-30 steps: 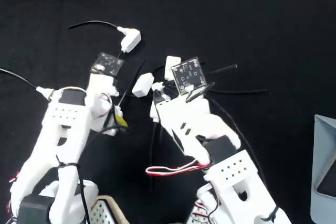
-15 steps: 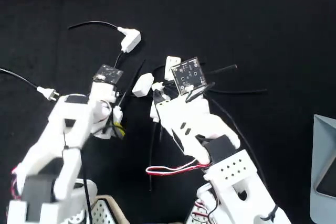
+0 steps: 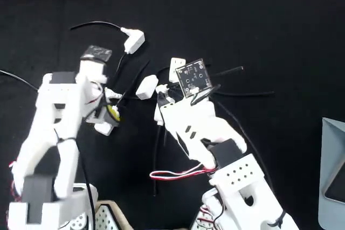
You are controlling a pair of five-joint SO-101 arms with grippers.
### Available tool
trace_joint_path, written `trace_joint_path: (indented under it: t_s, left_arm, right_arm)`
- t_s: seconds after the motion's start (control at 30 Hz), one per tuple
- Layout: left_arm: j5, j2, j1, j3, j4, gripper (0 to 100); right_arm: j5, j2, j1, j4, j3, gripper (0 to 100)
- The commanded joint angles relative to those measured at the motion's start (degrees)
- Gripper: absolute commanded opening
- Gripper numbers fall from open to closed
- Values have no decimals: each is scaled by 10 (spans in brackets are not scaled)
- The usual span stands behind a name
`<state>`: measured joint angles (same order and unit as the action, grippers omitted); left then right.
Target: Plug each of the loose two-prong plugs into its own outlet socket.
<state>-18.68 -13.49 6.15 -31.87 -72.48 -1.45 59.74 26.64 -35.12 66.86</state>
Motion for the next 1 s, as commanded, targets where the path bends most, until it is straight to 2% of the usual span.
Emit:
trace_joint_path:
  t_s: [0.0,0.17,0.37,0.43,0.63,0.83,0.97]
  left_arm:
    - [23,-72,-61,-2,-13,314]
    - [25,-39,-71,-58,74,314]
    - [21,111,-38,-36,148,313]
    - [21,167,-10,9,142,311]
    - [-23,274,56,152,57,310]
    - [-26,285,69,211,2,310]
    - [-26,285,79,239,-6,310]
  right_arm:
    - [5,7,7,2,-9,14]
    - [5,7,7,2,-9,14]
    - [5,7,7,2,-8,14]
    - [5,7,7,2,-8,14]
    - [5,7,7,2,-8,14]
    - [6,7,7,2,-8,14]
    - [6,7,7,2,-8,14]
